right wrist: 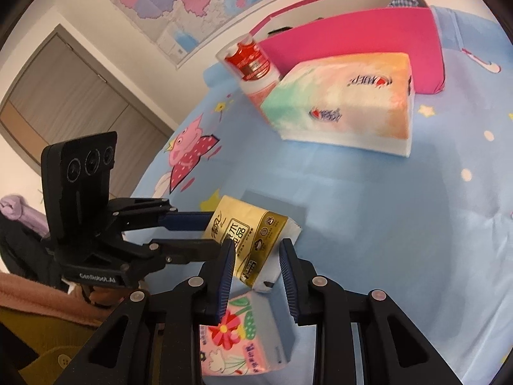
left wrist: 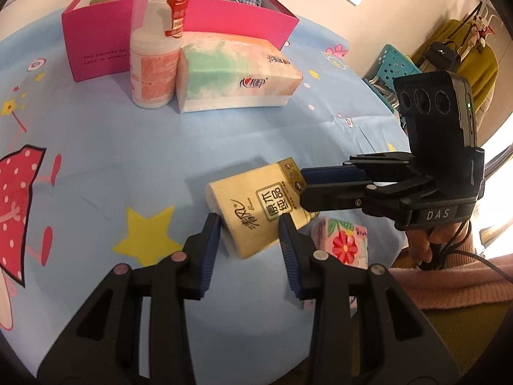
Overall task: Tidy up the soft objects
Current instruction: 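Close the left gripper on the yellow tissue pack, then lift the yellow tissue pack and carry it over the pink box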
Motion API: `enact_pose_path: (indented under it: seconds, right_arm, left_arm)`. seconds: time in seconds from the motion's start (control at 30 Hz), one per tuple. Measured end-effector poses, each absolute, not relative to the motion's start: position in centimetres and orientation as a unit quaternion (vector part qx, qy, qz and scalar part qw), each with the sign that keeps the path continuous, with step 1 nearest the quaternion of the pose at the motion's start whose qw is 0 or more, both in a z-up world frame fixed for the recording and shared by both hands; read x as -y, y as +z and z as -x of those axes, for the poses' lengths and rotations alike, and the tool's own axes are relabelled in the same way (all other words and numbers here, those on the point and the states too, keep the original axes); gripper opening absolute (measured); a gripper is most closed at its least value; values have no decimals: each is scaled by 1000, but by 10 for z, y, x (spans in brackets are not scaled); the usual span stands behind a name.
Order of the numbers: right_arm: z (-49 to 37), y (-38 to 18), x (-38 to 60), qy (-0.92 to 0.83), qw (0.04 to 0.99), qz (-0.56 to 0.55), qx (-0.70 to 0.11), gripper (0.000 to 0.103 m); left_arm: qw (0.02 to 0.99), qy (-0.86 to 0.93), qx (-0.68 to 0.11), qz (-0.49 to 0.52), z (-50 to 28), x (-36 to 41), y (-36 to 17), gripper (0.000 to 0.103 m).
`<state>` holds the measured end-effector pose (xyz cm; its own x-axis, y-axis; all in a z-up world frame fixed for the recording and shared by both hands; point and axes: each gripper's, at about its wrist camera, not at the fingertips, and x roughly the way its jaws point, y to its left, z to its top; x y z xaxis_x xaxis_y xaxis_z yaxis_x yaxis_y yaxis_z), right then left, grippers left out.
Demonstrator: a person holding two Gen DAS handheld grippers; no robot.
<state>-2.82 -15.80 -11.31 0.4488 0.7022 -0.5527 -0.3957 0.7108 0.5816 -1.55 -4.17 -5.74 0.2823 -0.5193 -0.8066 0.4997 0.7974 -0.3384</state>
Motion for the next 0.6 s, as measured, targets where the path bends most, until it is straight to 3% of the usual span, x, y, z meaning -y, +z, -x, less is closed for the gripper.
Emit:
enact_pose_path:
  seconds: [0.6]
  right_arm:
    - [23, -118, 164, 321, 832, -194, -409, 32]
  left_arm:
    - [807, -308, -503, 9, 5, 47, -58, 36]
